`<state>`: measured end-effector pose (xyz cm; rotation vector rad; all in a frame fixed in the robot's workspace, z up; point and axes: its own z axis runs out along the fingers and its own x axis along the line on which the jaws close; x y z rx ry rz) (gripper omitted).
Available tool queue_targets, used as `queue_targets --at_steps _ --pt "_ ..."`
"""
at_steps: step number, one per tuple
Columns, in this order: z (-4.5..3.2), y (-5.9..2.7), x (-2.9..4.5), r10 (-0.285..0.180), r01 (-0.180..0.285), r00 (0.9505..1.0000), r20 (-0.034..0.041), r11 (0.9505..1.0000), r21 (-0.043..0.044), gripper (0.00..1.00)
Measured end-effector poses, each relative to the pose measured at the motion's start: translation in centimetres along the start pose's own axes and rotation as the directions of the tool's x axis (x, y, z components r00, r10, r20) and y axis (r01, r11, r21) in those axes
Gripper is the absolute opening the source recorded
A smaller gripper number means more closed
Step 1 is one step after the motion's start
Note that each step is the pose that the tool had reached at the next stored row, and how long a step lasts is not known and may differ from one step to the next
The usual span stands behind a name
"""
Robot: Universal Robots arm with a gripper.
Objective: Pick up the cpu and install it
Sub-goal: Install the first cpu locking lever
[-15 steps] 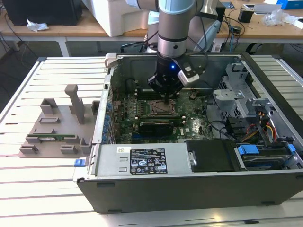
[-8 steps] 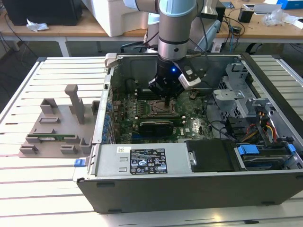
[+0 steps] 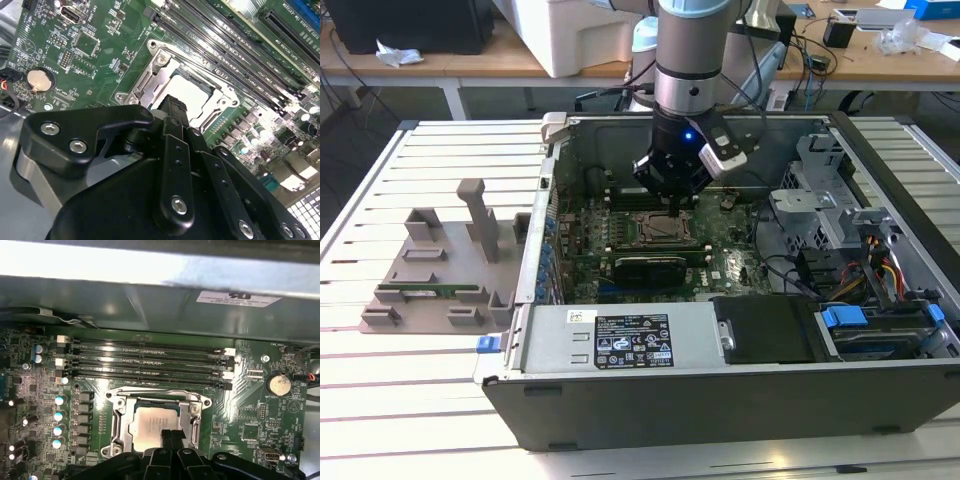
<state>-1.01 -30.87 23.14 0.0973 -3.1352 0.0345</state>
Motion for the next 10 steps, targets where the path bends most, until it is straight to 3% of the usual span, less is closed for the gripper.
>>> queue_targets --at_steps 10 --pt "-1.41 -0.03 0.01 0.000 0.000 1.0000 0.0000 1.0000 0.0001 0.11"
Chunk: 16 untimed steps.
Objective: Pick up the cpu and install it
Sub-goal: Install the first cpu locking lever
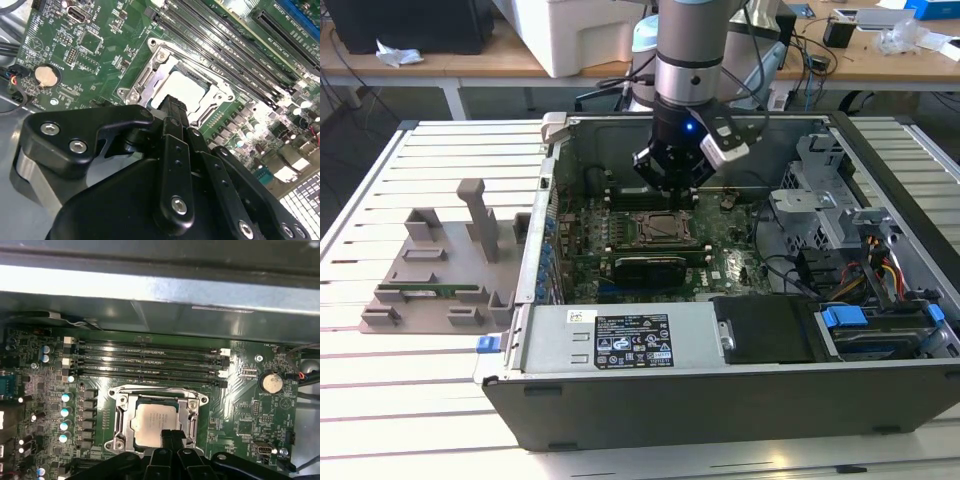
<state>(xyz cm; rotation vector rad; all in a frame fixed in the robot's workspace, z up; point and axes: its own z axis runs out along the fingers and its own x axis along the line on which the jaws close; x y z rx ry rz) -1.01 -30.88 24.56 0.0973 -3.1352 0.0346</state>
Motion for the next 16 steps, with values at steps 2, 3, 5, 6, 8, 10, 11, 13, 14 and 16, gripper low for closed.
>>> queue_targets --at_steps 2,3,5,6,8,10,11,13,14,16 --pt "-0.40 -0.01 0.00 0.000 0.000 1.0000 0.0001 1.0000 -0.0001 0.11" --pt "-0.54 -0.01 0.00 0.000 0.000 1.0000 0.0000 1.0000 -0.0001 0.11" --pt "-0.65 -0.01 0.00 0.000 0.000 1.0000 0.0001 1.0000 -0.0003 0.11" --pt "-0.65 -0.01 0.00 0.000 0.000 1.0000 0.0002 1.0000 -0.0004 0.11" --pt "-0.66 -0.01 0.00 0.000 0.000 1.0000 0.0001 1.0000 -0.0002 0.11" --pt "-0.67 -0.01 0.00 0.000 0.000 1.0000 0.0000 1.0000 -0.0001 0.11" --pt "-0.67 -0.01 0.00 0.000 0.000 1.0000 0.0000 1.0000 -0.0001 0.11" --pt "-0.67 -0.01 0.00 0.000 0.000 1.0000 0.0000 1.0000 -0.0001 0.11" --pt "-0.68 -0.01 0.00 0.000 0.000 1.0000 0.0000 1.0000 -0.0001 0.11" --pt "-0.68 -0.01 0.00 0.000 0.000 1.0000 0.0000 1.0000 -0.0001 0.11"
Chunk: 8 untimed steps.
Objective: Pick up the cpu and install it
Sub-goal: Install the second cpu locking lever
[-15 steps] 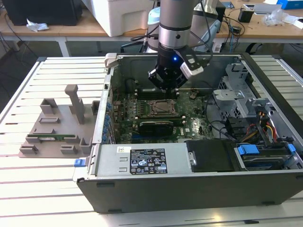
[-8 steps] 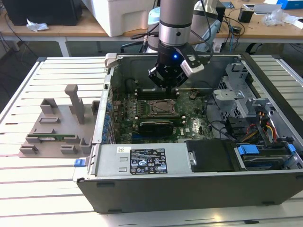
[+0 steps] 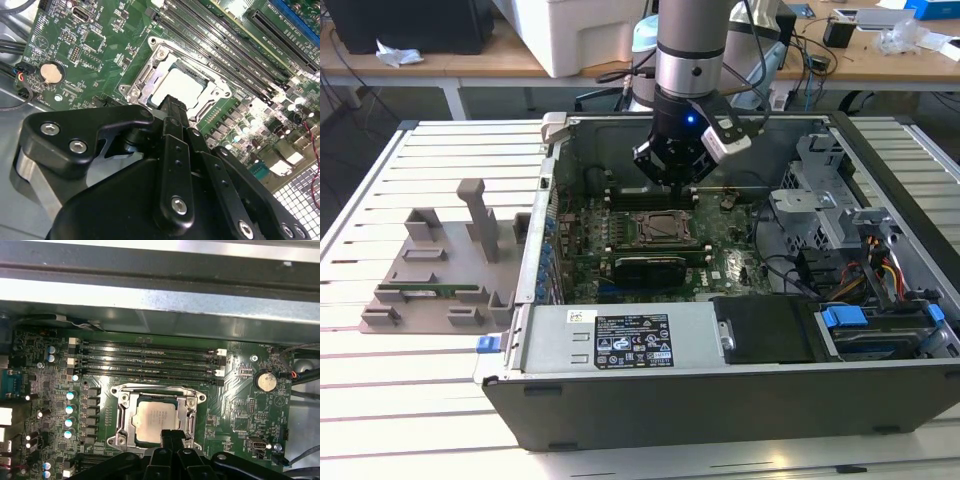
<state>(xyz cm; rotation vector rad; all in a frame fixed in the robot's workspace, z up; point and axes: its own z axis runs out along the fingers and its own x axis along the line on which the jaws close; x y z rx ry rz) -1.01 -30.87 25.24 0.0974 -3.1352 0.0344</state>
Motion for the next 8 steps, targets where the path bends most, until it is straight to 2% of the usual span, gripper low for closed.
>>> queue_targets --at_steps 4,7,8 --pt "-0.03 -0.04 0.00 0.000 0.000 1.0000 -0.0002 1.0000 0.0004 0.11" --pt "0.01 -0.72 0.05 0.000 0.000 1.0000 0.0002 1.0000 -0.0024 0.11" --pt "0.02 -1.18 0.07 0.000 0.000 1.0000 0.0003 1.0000 -0.0054 0.11"
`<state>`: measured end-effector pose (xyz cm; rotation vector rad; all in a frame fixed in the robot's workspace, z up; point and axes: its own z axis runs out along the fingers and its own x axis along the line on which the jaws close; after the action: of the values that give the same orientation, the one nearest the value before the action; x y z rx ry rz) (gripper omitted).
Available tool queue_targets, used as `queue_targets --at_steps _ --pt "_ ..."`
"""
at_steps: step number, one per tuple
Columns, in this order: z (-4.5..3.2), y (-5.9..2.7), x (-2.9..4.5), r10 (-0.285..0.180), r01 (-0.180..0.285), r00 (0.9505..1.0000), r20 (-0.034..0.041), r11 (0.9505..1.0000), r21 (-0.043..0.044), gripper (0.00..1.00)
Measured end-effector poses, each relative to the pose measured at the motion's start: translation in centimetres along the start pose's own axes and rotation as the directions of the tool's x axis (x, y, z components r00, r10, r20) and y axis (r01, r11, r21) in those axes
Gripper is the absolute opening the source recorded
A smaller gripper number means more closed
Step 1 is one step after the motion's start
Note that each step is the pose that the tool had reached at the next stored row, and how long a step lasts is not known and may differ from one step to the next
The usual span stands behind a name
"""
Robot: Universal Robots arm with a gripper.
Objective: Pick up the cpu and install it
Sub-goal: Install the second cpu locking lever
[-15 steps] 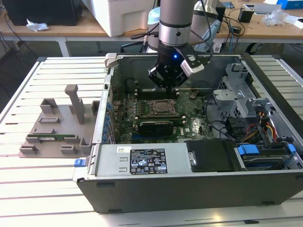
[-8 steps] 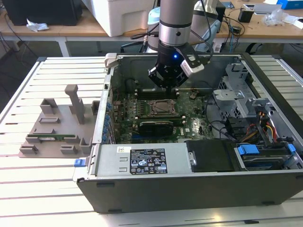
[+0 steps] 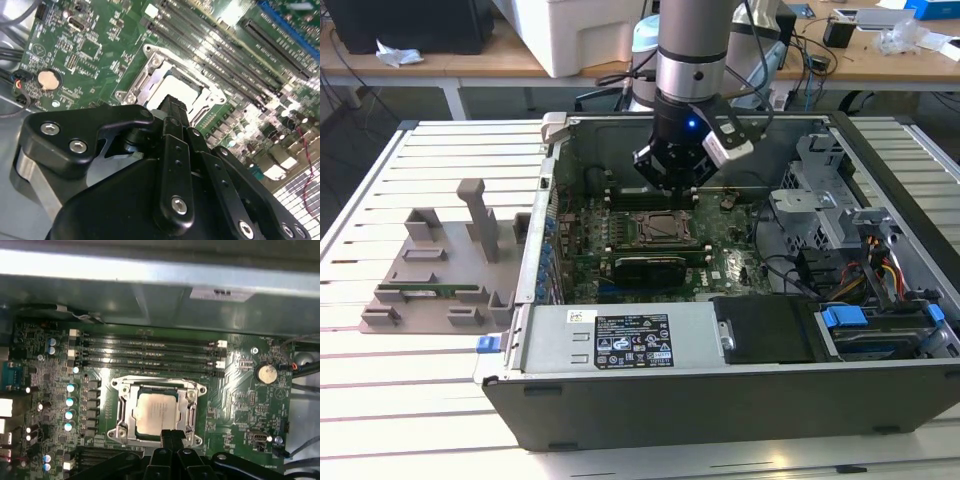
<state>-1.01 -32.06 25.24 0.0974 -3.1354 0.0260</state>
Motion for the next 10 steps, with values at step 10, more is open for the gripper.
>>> queue_targets --at_steps 10 --pt "0.07 -2.94 0.18 0.000 0.000 1.0000 0.0039 0.9981 -0.0616 0.11"
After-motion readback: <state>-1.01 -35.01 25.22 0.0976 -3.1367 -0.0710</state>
